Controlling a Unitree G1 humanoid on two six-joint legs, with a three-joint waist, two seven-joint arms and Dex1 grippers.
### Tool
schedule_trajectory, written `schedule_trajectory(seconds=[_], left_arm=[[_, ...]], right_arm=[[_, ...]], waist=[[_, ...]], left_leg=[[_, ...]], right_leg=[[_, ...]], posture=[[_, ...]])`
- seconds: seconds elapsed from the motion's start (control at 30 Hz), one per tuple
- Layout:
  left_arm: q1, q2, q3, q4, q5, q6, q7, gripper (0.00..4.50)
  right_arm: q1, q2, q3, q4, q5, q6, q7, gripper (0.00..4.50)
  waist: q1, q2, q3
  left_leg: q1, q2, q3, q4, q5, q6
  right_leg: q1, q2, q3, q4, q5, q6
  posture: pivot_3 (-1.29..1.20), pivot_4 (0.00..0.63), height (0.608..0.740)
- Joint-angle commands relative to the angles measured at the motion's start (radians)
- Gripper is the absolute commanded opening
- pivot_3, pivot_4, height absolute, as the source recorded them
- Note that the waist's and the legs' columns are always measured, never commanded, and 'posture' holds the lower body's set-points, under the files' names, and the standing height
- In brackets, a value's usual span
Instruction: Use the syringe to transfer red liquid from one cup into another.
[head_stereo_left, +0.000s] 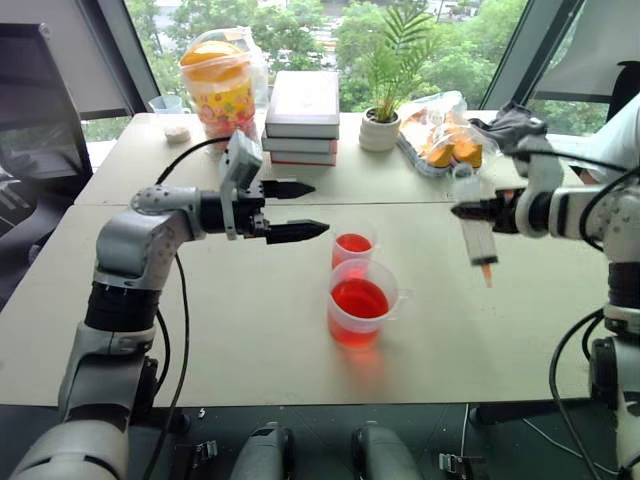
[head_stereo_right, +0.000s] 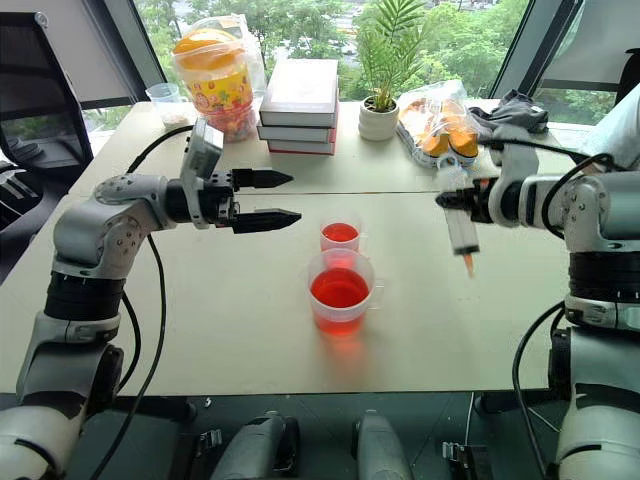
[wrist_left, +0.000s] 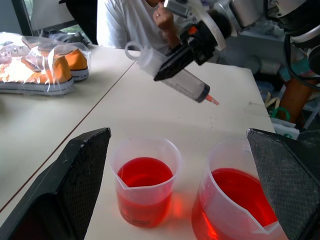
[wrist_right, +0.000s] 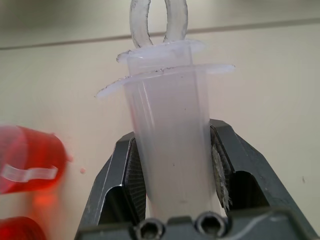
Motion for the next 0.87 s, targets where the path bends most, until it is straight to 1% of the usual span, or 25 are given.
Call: schedule_trajectory(seconds=[0.03, 0.13, 0.2, 0.23, 0.27, 0.3, 0.33, 0.37, 0.5, 0.6, 0.67, 0.73, 0.8, 0.87], left_arm=[[0.004, 0.009, 0.003, -0.058, -0.024, 0.002, 0.007, 4.48], [0.022, 0.020, 0.006, -0.092, -0.047, 0.026, 0.011, 4.48], [0.036, 0.030, 0.003, -0.112, -0.051, 0.031, 0.013, 4.50], [0.041, 0.033, 0.002, -0.119, -0.055, 0.036, 0.017, 4.50], [0.044, 0.035, 0.002, -0.123, -0.057, 0.040, 0.021, 4.50], [0.047, 0.037, 0.003, -0.127, -0.060, 0.043, 0.025, 4.50], [0.050, 0.038, 0.003, -0.130, -0.061, 0.045, 0.027, 4.50], [0.053, 0.040, 0.003, -0.134, -0.063, 0.047, 0.030, 4.50], [0.062, 0.054, 0.012, -0.147, -0.081, 0.062, 0.037, 4.50], [0.068, 0.071, 0.025, -0.156, -0.099, 0.076, 0.037, 4.50], [0.076, 0.084, 0.029, -0.160, -0.105, 0.080, 0.038, 4.50], [0.086, 0.096, 0.032, -0.164, -0.109, 0.084, 0.041, 4.50], [0.094, 0.106, 0.034, -0.170, -0.117, 0.087, 0.044, 4.50], [0.105, 0.114, 0.038, -0.175, -0.120, 0.090, 0.047, 4.50]], right_arm=[[-0.024, -0.006, 0.022, 0.065, -0.033, 0.004, 0.046, 1.41], [-0.016, 0.009, 0.055, 0.137, -0.075, -0.031, 0.069, 1.41], [-0.018, 0.019, 0.065, 0.174, -0.094, -0.055, 0.088, 2.43], [-0.021, 0.025, 0.064, 0.187, -0.099, -0.062, 0.096, 2.80], [-0.025, 0.028, 0.064, 0.194, -0.105, -0.067, 0.105, 3.26], [-0.028, 0.030, 0.063, 0.196, -0.109, -0.069, 0.112, 3.82], [-0.031, 0.031, 0.061, 0.196, -0.113, -0.070, 0.119, 4.29], [-0.032, 0.028, 0.061, 0.190, -0.116, -0.071, 0.128, 4.41], [-0.015, -0.042, 0.077, 0.061, -0.116, -0.107, 0.217, 4.41], [0.043, -0.129, 0.044, -0.140, -0.070, -0.141, 0.316, 4.41], [0.114, -0.190, -0.010, -0.302, -0.022, -0.186, 0.393, 4.41], [0.216, -0.226, -0.125, -0.463, 0.035, -0.253, 0.463, 4.41], [0.294, -0.236, -0.222, -0.552, 0.073, -0.287, 0.494, 4.41], [0.370, -0.237, -0.324, -0.621, 0.108, -0.271, 0.497, 4.41]], waist=[[0.000, 0.000, 0.000], [0.003, 0.000, 0.000], [0.003, 0.000, 0.000], [0.003, 0.000, 0.000], [0.003, 0.000, 0.000], [0.003, 0.000, 0.000], [0.003, 0.000, 0.000], [0.004, 0.000, 0.000], [0.006, 0.000, 0.000], [0.008, 0.000, 0.000], [0.007, 0.000, 0.000], [0.007, 0.000, 0.000], [0.007, 0.000, 0.000], [0.007, 0.000, 0.000]], left_leg=[[0.000, 0.000, 0.000, 0.000, 0.000, 0.000], [0.000, 0.000, 0.000, 0.000, 0.000, 0.000], [0.000, 0.000, 0.000, 0.000, 0.000, 0.000], [0.000, 0.000, 0.001, 0.001, 0.000, 0.000], [0.000, 0.000, 0.001, 0.001, 0.000, 0.000], [0.000, 0.000, 0.001, 0.001, 0.000, 0.000], [0.000, 0.000, 0.001, 0.001, 0.000, 0.000], [0.000, 0.000, 0.001, 0.001, 0.000, 0.000], [0.000, 0.000, 0.001, 0.002, 0.000, 0.000], [0.000, 0.000, 0.000, 0.002, 0.000, 0.001], [0.000, 0.000, 0.000, 0.001, -0.001, 0.001], [0.000, 0.000, 0.000, 0.001, -0.001, 0.001], [0.000, 0.000, -0.001, 0.002, -0.001, 0.001], [0.001, 0.000, -0.001, 0.003, -0.001, 0.001]], right_leg=[[0.000, 0.000, 0.000, 0.000, 0.000, 0.000], [0.000, 0.002, -0.001, 0.000, 0.000, 0.000], [0.000, 0.003, -0.001, 0.000, 0.000, 0.000], [0.000, 0.003, -0.001, 0.000, 0.000, 0.000], [0.000, 0.004, -0.001, 0.000, 0.000, 0.000], [0.000, 0.004, -0.001, 0.001, 0.000, 0.001], [0.000, 0.005, -0.001, 0.001, 0.000, 0.001], [0.000, 0.005, -0.001, 0.001, 0.000, 0.001], [0.000, 0.005, -0.001, 0.001, 0.000, 0.001], [0.000, 0.005, -0.002, 0.000, 0.000, 0.001], [0.000, 0.005, -0.002, -0.001, 0.000, 0.001], [0.001, 0.005, -0.002, 0.000, 0.000, 0.001], [0.001, 0.005, -0.002, 0.000, 0.000, 0.001], [0.003, 0.005, -0.002, 0.000, 0.000, 0.001]], posture=[[0.00, 0.150, 0.740], [0.00, 0.150, 0.740], [0.00, 0.150, 0.740], [0.00, 0.150, 0.740], [0.00, 0.150, 0.740], [0.00, 0.150, 0.740], [0.00, 0.150, 0.740], [0.00, 0.150, 0.740], [0.00, 0.150, 0.740], [0.00, 0.150, 0.740], [0.00, 0.150, 0.740], [0.00, 0.150, 0.740], [0.00, 0.150, 0.740], [0.00, 0.150, 0.740]])
